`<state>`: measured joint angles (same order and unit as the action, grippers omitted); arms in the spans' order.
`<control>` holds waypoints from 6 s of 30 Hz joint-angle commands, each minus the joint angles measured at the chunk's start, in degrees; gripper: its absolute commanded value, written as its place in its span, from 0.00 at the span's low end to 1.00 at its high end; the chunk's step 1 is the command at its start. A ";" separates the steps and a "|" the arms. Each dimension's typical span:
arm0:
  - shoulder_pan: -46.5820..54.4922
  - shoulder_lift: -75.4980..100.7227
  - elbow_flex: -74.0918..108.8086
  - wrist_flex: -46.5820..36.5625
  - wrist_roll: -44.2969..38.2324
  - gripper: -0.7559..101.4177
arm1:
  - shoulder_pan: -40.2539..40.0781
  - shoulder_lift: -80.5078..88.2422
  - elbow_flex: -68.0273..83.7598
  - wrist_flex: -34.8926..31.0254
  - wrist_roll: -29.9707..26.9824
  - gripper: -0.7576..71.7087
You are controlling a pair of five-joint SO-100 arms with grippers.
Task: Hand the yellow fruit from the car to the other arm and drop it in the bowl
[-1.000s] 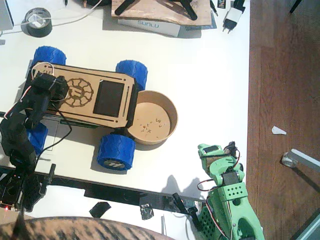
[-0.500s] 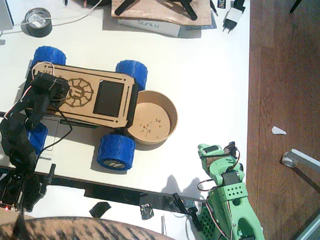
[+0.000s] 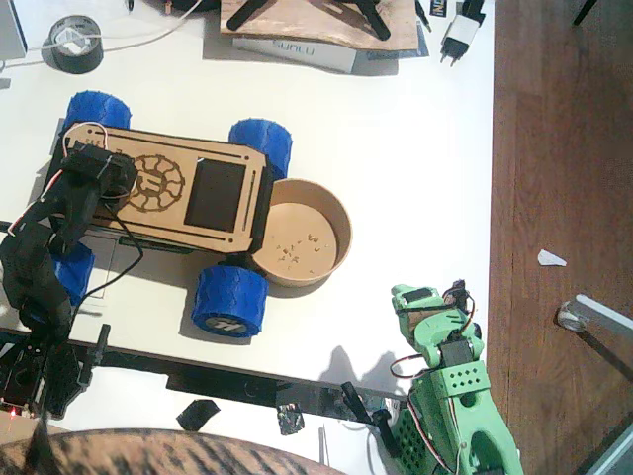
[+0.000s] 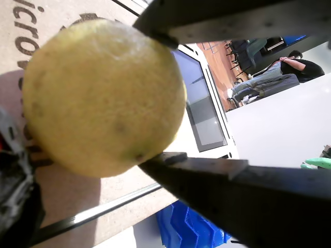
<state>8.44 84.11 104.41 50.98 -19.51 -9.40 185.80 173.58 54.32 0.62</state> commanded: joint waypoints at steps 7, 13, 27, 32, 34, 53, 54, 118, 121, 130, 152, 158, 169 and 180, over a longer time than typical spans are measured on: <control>0.53 15.91 -2.20 8.35 -0.09 0.01 | -0.44 0.26 -0.97 -0.53 -1.14 0.01; 0.53 23.38 -1.85 14.15 -0.18 0.01 | -0.26 -1.14 -2.99 -0.70 -2.46 0.01; 6.24 34.63 -1.76 19.95 -7.03 0.01 | -1.41 -7.12 -7.03 -8.00 -10.28 0.01; 16.00 35.24 -2.20 18.46 -13.62 0.01 | -2.99 -7.56 -7.56 -9.76 -12.48 0.01; 19.78 35.42 -1.76 17.75 -16.79 0.01 | -4.22 -7.47 -7.82 -9.76 -12.92 0.01; 47.02 46.05 -1.58 14.59 -40.61 0.01 | -19.51 -7.65 -8.00 -16.35 -41.22 0.01; 48.08 45.53 -1.58 13.89 -40.78 0.01 | -21.53 -7.21 -8.26 -16.70 -43.33 0.01; 68.64 67.32 47.90 -33.31 -67.94 0.01 | -49.66 -37.09 -22.32 -43.77 -43.33 0.53; 68.64 67.32 47.90 -33.22 -67.94 0.01 | -49.83 -38.94 -23.20 -43.86 -41.84 0.54; 68.64 67.32 47.90 -33.22 -67.94 0.01 | -50.98 -43.77 -24.43 -45.62 -36.83 0.56; 68.64 67.32 47.90 -33.22 -67.94 0.01 | -53.79 -51.86 -24.17 -48.43 -31.64 0.57; 68.47 67.32 47.90 -32.96 -67.94 0.01 | -53.79 -55.20 -26.02 -49.13 -30.85 0.58; 68.55 67.32 47.90 -32.96 -67.94 0.01 | -52.56 -56.25 -26.54 -50.80 -33.84 0.57; 68.55 67.41 47.90 -32.96 -67.94 0.01 | -53.09 -56.25 -26.63 -54.58 -42.54 0.36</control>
<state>76.82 149.41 152.93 18.54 -86.92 -62.31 129.38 150.38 1.41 -38.58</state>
